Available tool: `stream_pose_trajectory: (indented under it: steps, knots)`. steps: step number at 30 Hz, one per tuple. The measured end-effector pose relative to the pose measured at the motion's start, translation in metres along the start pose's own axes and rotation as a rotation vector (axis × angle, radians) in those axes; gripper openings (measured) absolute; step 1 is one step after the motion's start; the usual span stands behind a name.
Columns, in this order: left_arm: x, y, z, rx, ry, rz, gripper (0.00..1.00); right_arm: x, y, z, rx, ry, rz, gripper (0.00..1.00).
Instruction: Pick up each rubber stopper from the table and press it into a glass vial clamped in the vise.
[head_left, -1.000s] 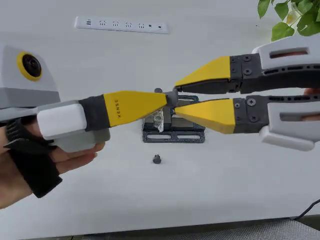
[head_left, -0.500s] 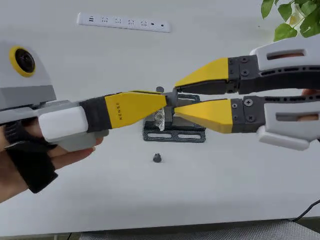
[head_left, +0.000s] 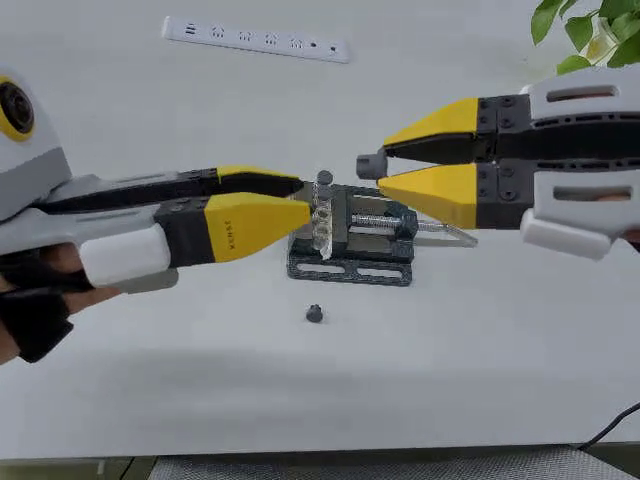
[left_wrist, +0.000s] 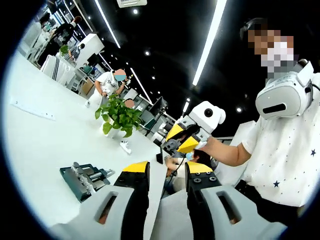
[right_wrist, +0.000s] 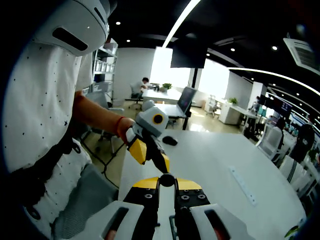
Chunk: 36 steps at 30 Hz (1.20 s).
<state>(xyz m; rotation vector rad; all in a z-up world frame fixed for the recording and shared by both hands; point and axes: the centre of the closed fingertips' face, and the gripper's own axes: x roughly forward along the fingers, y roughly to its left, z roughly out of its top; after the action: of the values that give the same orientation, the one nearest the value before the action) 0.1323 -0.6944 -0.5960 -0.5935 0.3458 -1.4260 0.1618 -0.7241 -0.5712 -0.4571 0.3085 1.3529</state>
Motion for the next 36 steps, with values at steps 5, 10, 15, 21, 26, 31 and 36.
stream_pose_trajectory:
  steps: [5,10,15,21,26,31,36]
  knots:
    - [0.001,0.012,-0.012,0.120,0.061,0.082,0.39,0.008,-0.015,-0.016,0.021,0.077,-0.008,0.06]
    - [-0.003,0.027,-0.026,0.218,0.139,0.153,0.48,0.018,-0.029,-0.035,0.034,0.147,-0.004,0.06]
    - [-0.004,0.045,-0.038,0.295,0.203,0.225,0.60,0.028,-0.044,-0.053,0.066,0.237,0.002,0.06]
    - [-0.001,0.061,-0.053,0.377,0.283,0.289,0.74,0.042,-0.060,-0.077,0.089,0.343,0.008,0.06]
    - [0.016,0.065,-0.062,0.420,0.326,0.304,0.81,0.057,-0.062,-0.094,0.110,0.437,0.047,0.06]
    - [0.017,0.075,-0.072,0.462,0.372,0.317,0.87,0.073,-0.069,-0.116,0.109,0.528,0.078,0.06]
    - [0.002,0.084,-0.075,0.477,0.378,0.319,0.94,0.087,-0.074,-0.142,0.121,0.613,0.105,0.06]
